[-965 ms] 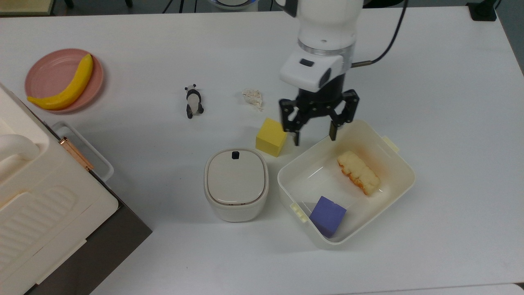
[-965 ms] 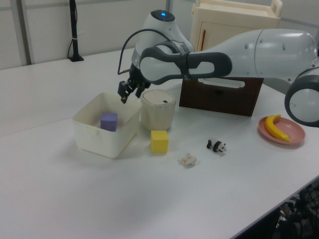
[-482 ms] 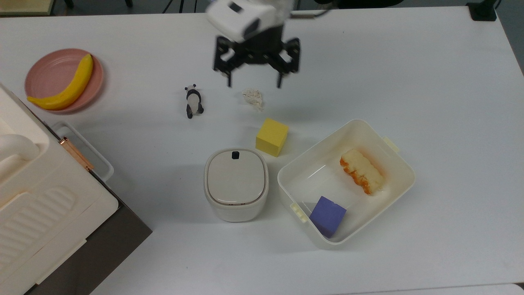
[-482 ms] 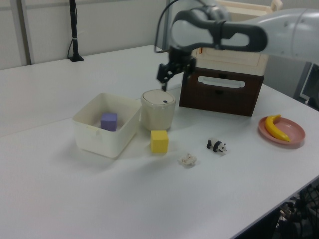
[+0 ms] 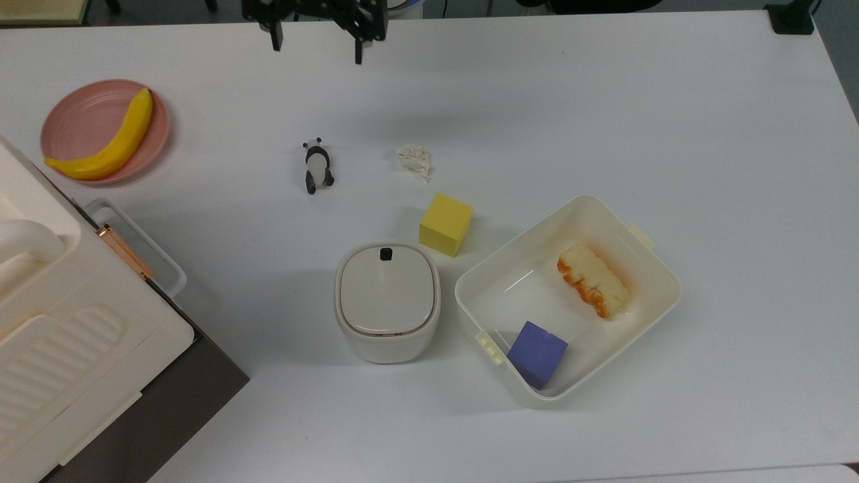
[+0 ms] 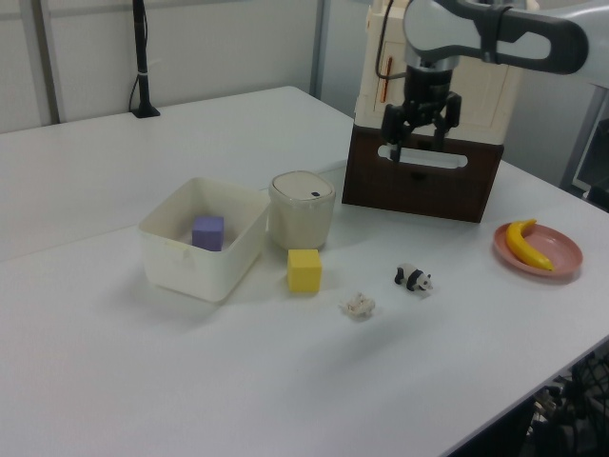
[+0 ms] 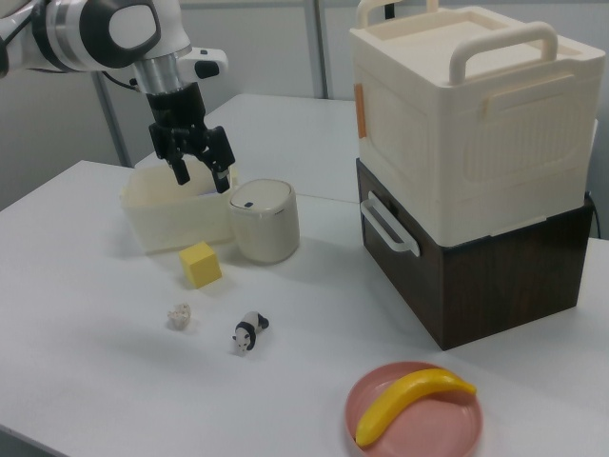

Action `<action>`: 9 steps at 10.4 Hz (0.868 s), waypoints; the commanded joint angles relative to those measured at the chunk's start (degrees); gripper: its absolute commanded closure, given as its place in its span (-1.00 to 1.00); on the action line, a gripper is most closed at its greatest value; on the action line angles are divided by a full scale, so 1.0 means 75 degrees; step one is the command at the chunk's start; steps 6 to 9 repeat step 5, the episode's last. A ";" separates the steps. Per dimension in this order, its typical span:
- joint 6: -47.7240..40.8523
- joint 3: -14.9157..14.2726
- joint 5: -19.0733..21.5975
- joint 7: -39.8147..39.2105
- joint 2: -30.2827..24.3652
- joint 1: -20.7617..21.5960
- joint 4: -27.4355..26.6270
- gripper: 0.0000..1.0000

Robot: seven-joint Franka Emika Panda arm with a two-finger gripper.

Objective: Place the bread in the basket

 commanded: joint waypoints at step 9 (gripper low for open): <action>-0.0146 0.0613 0.0279 -0.0362 -0.0561 -0.0796 -0.0511 -1.00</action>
